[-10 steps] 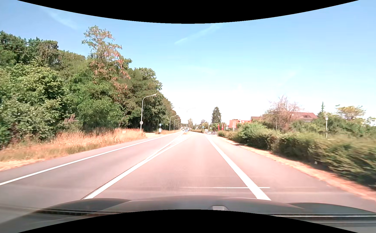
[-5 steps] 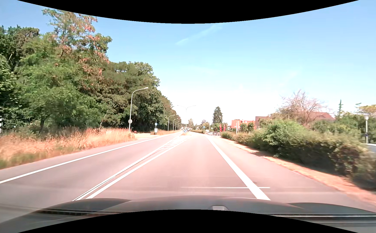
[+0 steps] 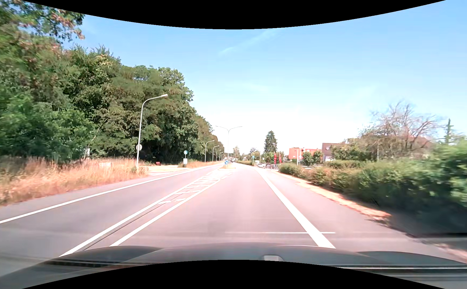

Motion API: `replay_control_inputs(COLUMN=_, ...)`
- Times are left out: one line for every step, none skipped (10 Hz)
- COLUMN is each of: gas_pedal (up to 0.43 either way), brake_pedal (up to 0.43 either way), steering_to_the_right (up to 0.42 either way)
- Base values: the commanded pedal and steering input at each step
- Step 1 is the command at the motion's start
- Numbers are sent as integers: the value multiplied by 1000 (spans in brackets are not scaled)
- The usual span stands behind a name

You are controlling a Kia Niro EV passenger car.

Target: Follow the waypoints while adhering to traffic rules and regulations

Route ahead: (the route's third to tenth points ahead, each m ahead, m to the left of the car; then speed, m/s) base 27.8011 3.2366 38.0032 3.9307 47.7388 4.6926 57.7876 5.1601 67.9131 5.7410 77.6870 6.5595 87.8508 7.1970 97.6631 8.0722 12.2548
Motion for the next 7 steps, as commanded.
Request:
replay_control_inputs(gas_pedal=39, brake_pedal=0, steering_to_the_right=-3)
replay_control_inputs(gas_pedal=39, brake_pedal=0, steering_to_the_right=-3)
replay_control_inputs(gas_pedal=39, brake_pedal=0, steering_to_the_right=-3)
replay_control_inputs(gas_pedal=39, brake_pedal=0, steering_to_the_right=-3)
replay_control_inputs(gas_pedal=39, brake_pedal=0, steering_to_the_right=-4)
replay_control_inputs(gas_pedal=39, brake_pedal=0, steering_to_the_right=-4)
replay_control_inputs(gas_pedal=39, brake_pedal=0, steering_to_the_right=-4)
